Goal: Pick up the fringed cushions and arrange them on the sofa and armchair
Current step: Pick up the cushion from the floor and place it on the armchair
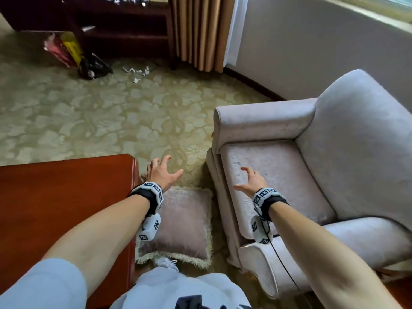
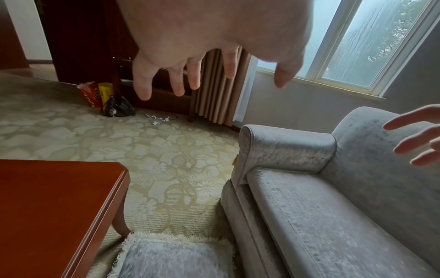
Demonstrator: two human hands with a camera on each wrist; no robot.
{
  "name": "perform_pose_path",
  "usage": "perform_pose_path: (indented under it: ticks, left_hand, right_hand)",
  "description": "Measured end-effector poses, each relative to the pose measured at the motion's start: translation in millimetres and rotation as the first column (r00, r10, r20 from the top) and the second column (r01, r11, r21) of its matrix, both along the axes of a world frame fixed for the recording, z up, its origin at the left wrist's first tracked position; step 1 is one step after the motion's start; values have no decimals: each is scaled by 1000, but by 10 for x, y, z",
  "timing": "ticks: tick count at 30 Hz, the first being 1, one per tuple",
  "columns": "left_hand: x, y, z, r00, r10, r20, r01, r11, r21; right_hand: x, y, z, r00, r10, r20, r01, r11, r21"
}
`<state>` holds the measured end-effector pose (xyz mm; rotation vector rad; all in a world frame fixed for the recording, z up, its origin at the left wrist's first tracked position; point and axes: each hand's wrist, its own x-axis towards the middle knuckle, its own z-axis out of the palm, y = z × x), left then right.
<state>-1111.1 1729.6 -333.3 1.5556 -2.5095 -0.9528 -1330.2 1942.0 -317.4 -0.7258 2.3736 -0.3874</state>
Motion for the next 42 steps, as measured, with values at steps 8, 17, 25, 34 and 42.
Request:
perform_pose_path:
  ticks: [8, 17, 25, 34, 42]
  left_hand:
    - [-230, -850, -148, 997, -67, 28, 65, 997, 46]
    - [-371, -1188, -309, 996, -75, 38, 68, 985, 160]
    - [-537, -1285, -289, 999, 30, 23, -34, 981, 189]
    - [-605, -1400, -245, 964, 256, 74, -265, 946, 184]
    - [-508, -1320, -1433, 902, 429, 52, -418, 833, 363]
  right_hand:
    - [-134, -595, -85, 995, -97, -14, 98, 993, 62]
    - [-337, -1038, -153, 997, -76, 1, 76, 993, 93]
    - [-864, -1502, -406, 996, 30, 85, -40, 991, 127]
    - [-1146, -2278, -905, 950, 215, 228, -252, 956, 148]
    - [-814, -2414, -2001, 895, 314, 316, -405, 871, 280]
